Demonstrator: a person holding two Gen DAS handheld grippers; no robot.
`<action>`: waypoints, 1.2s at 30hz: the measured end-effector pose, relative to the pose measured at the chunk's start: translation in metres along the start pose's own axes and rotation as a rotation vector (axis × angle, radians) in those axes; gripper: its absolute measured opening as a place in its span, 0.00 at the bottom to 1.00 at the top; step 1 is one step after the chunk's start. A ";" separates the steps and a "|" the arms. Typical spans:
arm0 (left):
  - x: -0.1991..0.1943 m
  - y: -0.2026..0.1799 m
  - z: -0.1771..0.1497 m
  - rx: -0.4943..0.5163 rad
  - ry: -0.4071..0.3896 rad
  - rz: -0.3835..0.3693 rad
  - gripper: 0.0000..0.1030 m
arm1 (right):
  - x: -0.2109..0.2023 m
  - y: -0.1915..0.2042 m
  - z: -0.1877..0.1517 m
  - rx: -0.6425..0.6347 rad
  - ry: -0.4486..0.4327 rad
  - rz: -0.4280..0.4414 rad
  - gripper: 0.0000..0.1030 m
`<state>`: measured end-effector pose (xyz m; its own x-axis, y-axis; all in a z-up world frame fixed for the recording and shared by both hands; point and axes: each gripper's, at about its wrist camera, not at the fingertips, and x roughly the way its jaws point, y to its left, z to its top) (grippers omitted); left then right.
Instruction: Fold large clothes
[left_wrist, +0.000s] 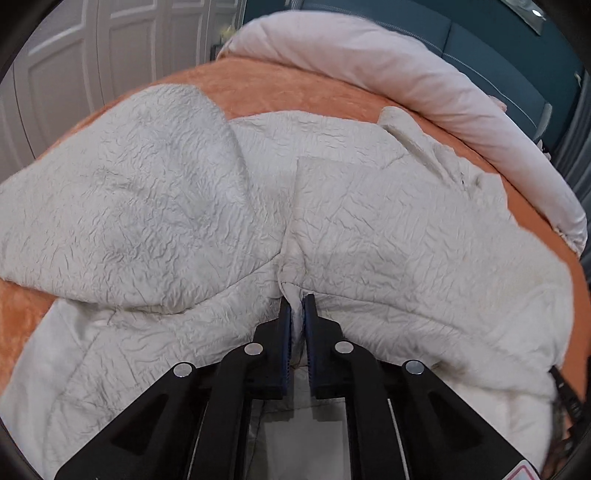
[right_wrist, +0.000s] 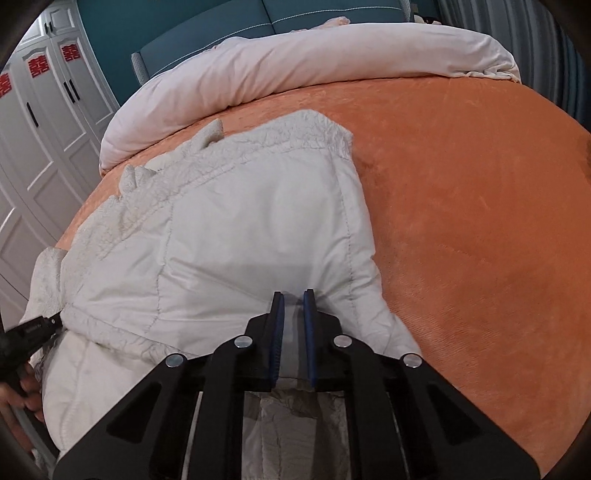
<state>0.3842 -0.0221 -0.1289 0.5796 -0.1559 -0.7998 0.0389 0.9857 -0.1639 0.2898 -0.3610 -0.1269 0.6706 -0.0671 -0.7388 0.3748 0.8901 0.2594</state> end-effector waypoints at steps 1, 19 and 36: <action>0.000 -0.003 -0.003 0.017 -0.019 0.019 0.09 | 0.001 0.002 -0.002 -0.009 -0.006 -0.009 0.08; -0.103 0.161 -0.009 -0.374 -0.106 -0.107 0.77 | -0.112 0.014 -0.046 -0.063 -0.055 0.018 0.36; -0.113 0.404 0.041 -0.801 -0.122 0.017 0.02 | -0.217 0.085 -0.173 -0.176 0.132 0.076 0.43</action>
<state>0.3681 0.3968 -0.0811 0.6611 -0.0877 -0.7452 -0.5388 0.6356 -0.5528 0.0649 -0.1930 -0.0526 0.5988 0.0525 -0.7992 0.2012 0.9560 0.2135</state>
